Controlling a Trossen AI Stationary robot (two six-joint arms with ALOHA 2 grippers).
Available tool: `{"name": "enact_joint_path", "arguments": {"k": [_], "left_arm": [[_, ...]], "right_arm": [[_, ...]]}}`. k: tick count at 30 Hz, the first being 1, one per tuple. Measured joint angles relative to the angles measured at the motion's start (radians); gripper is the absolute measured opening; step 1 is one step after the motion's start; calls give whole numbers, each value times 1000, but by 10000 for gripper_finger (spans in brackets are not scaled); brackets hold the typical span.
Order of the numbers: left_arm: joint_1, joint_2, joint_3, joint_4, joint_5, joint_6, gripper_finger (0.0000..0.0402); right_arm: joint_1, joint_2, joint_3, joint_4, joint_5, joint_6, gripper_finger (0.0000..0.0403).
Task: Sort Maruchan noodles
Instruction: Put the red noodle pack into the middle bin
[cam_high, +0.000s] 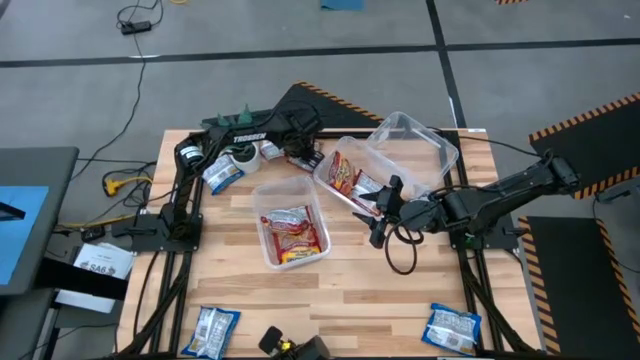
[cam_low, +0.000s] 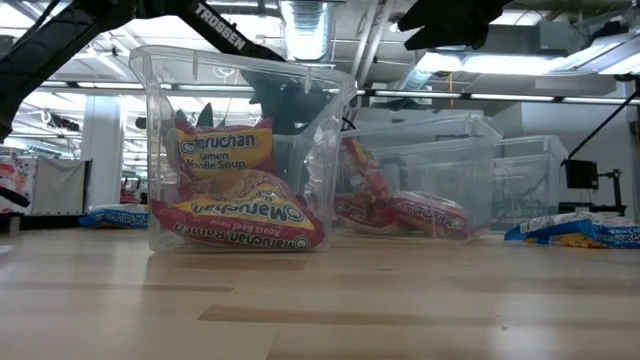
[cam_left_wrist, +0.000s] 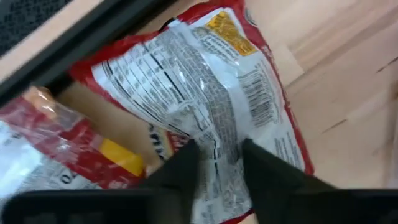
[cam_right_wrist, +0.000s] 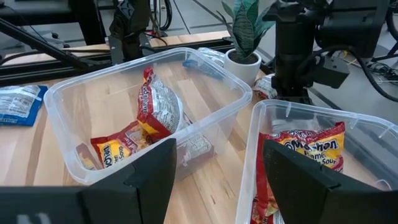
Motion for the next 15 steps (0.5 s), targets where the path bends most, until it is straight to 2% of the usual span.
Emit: {"name": "enact_joint_path", "arguments": {"k": [2,4,10,15], "left_arm": [[1,0,0,-9,-4,16,49],[3,0,1,-15,-12,29,16],[2,2,56,-99,-10,71,1],[-1,-64,71,-140,-29,79,0]], "right_arm": [[0,0,0,-1,0,0,260],[0,0,0,0,0,0,260],[0,0,0,-1,0,0,260],[0,0,0,-1,0,-1,260]]}}
